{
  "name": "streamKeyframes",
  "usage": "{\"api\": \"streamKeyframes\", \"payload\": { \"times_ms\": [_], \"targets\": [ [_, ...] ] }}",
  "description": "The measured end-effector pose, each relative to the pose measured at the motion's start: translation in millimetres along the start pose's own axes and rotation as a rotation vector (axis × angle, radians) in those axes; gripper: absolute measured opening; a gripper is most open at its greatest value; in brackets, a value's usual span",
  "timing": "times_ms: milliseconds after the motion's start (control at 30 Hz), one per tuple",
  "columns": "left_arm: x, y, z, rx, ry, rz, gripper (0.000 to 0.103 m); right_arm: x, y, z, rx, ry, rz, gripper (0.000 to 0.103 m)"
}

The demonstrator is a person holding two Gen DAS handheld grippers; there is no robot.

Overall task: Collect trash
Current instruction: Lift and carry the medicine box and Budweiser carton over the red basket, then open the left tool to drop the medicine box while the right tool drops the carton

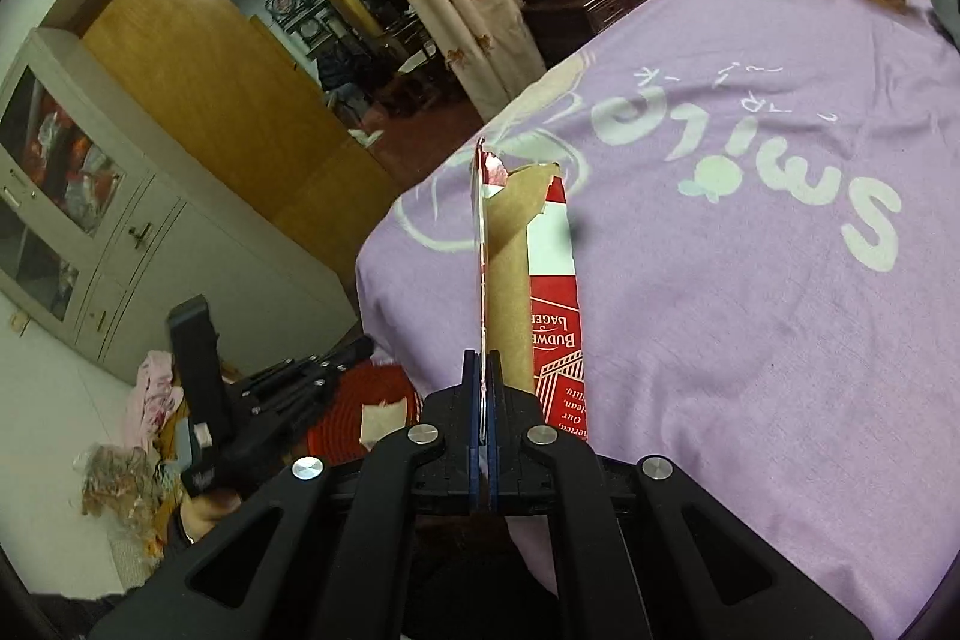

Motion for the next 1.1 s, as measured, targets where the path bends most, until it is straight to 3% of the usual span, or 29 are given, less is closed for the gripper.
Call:
{"api": "streamKeyframes", "payload": {
  "times_ms": [133,267,467,767,1100],
  "targets": [
    [12.6,34.6,21.2,0.023,-0.006,-0.094,0.000,-15.3,28.8,11.3,0.088,0.058,-0.081,0.002],
    [23.8,75.6,49.1,0.107,0.021,-0.191,0.000,-45.6,87.8,30.4,0.166,0.144,-0.229,0.002],
    [20.8,129.8,74.5,0.185,0.070,-0.241,0.000,-105.8,153.1,67.9,0.216,0.264,-0.311,0.002],
    [18.3,162.9,88.9,0.229,0.090,-0.233,0.000,-196.9,188.4,120.3,0.220,0.435,-0.281,0.002],
    [17.6,178.0,98.4,0.240,0.135,-0.251,0.001,-244.8,184.8,162.4,0.214,0.540,-0.234,0.003]
  ]
}}
Point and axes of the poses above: each gripper's, at about its wrist camera, not at the fingertips, and x roughly against the way its jaws point, y to its left, z to its underside, the point moved 4 cm from there along -x, roughly the way its jaws point, and after that the axes turned 15 degrees about -y, right-handed, at the moved point
